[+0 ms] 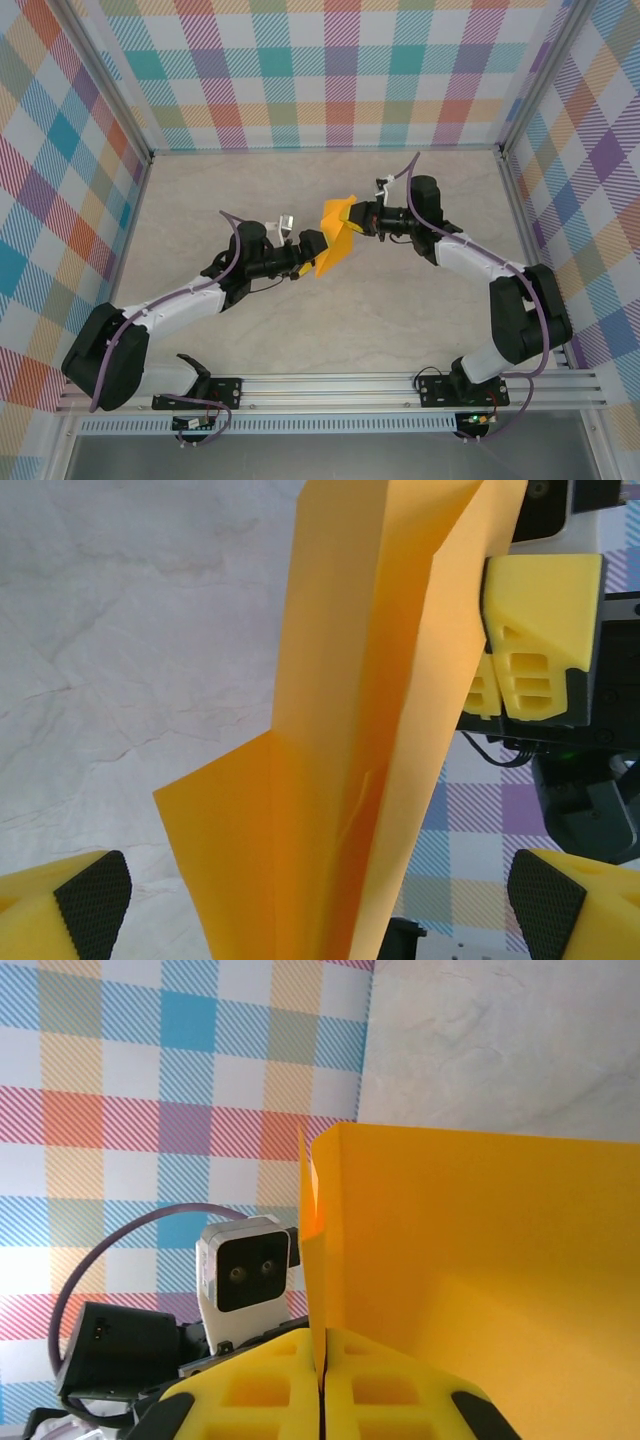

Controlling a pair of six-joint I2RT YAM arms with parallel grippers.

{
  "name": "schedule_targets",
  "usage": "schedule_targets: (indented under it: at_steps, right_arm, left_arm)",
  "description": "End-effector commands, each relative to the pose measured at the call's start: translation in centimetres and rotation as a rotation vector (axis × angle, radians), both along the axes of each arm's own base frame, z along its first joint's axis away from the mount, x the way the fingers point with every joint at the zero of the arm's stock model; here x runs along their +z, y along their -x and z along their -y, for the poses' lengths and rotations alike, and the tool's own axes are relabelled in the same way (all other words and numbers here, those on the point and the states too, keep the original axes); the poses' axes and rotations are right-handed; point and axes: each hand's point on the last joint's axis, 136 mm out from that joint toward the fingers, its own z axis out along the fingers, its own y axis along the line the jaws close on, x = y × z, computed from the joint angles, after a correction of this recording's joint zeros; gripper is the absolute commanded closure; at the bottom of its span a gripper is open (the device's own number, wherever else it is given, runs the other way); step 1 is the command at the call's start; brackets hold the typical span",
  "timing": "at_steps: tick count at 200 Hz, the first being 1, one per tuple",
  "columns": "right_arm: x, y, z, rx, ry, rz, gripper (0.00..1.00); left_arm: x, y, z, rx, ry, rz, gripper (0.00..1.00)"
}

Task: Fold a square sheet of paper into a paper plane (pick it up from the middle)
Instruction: Turn over the paper at the center of the table.

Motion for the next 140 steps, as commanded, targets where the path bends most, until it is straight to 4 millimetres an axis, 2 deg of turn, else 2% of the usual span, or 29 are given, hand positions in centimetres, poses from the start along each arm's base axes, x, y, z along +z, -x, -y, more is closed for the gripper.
schedule_targets:
  at_steps: [1, 18, 53, 96, 117, 132, 140]
  right_arm:
    - [2.4, 0.2, -0.1, 0.023, -0.048, 0.025, 0.93]
    - [2.5, 0.4, 0.1, 0.014, -0.045, 0.021, 0.93]
    - [2.2, 0.8, 0.1, 0.024, -0.042, 0.005, 0.93]
    - [1.3, 0.9, 0.1, 0.029, -0.033, -0.021, 0.93]
    - [1.0, 0.9, 0.1, 0.027, -0.022, -0.024, 0.92]
    - [0.7, 1.0, 0.2, 0.029, -0.004, -0.03, 0.89]
    - [0.4, 1.1, 0.3, 0.027, 0.018, -0.036, 0.84]
  left_arm:
    - [3.1, -0.2, -0.2, 0.012, 0.116, 0.085, 0.06]
    - [4.4, -0.4, -0.2, 0.03, 0.153, 0.121, 0.12]
    - [5.3, -0.7, -0.3, 0.044, 0.181, 0.152, 0.37]
    - [5.4, -0.6, -0.4, 0.049, 0.187, 0.162, 0.57]
    - [5.5, -0.5, -0.3, 0.036, 0.18, 0.177, 0.76]
    - [5.2, -0.6, -0.2, 0.037, 0.159, 0.177, 0.84]
    - [4.9, -0.6, -0.3, 0.038, 0.143, 0.176, 0.88]
